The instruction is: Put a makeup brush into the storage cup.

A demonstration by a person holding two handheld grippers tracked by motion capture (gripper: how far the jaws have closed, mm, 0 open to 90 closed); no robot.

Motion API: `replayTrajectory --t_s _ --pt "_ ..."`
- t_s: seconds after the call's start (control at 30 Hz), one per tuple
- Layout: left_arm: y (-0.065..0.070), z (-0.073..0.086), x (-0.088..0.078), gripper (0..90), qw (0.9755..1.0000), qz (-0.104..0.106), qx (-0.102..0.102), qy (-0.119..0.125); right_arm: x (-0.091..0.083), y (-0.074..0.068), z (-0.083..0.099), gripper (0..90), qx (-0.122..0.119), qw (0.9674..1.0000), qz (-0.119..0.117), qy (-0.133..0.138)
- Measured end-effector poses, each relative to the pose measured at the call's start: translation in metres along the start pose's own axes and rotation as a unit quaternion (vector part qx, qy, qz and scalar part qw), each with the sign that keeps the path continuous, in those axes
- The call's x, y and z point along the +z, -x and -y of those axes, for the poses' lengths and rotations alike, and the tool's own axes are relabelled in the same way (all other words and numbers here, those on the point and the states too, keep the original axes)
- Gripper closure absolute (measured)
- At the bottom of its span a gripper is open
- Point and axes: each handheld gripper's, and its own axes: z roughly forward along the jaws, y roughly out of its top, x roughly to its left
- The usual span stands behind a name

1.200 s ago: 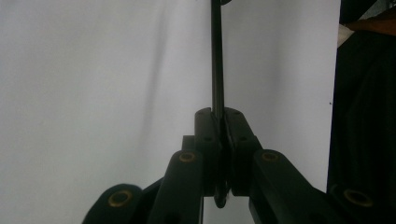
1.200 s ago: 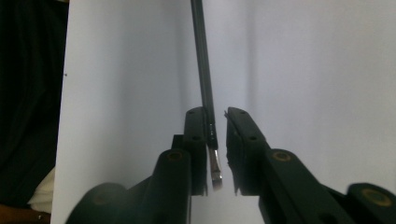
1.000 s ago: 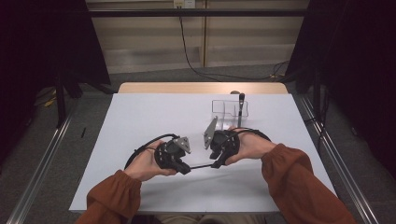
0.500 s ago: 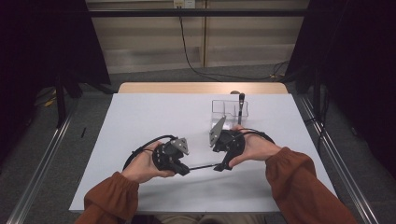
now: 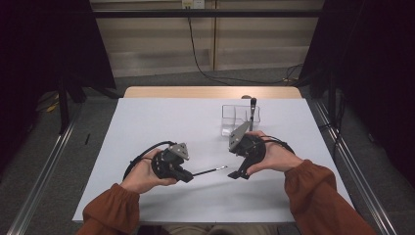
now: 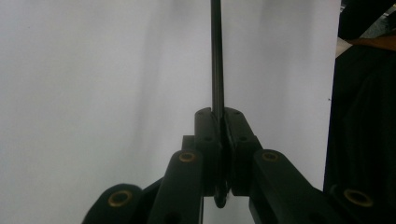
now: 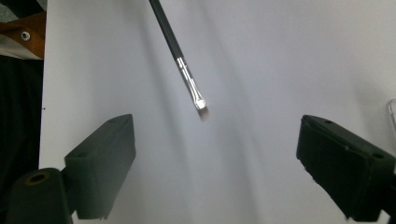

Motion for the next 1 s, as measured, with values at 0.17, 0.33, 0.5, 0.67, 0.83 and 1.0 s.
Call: replayTrajectory --t_s 0.17,0.33,0.5,0.67,0.83,1.0 --pt "-0.001 0.007 -0.001 85.5 0.9999 -0.003 -0.010 0.009 -0.001 0.000 0.005 6.7 0.015 0.9998 0.007 0.013" --pt "-0.002 0.014 -0.004 85.5 0.9996 -0.010 -0.017 0.020 -0.006 0.000 0.012 6.5 0.031 0.9988 0.015 0.033" --pt "-0.002 0.020 -0.007 85.5 0.9990 -0.015 -0.027 0.033 -0.009 0.000 0.021 2.7 0.043 0.9977 0.020 0.049" --pt "-0.002 0.026 -0.006 85.5 0.9985 -0.017 -0.035 0.038 -0.008 -0.003 0.028 3.4 0.058 0.9963 0.020 0.060" --pt "-0.002 0.031 -0.008 85.5 0.9977 -0.019 -0.044 0.047 -0.010 -0.006 0.036 3.0 0.060 0.9951 0.014 0.078" --pt "-0.005 0.039 -0.009 85.5 0.9967 -0.024 -0.056 0.054 -0.013 -0.008 0.043 3.5 0.071 0.9925 0.022 0.097"
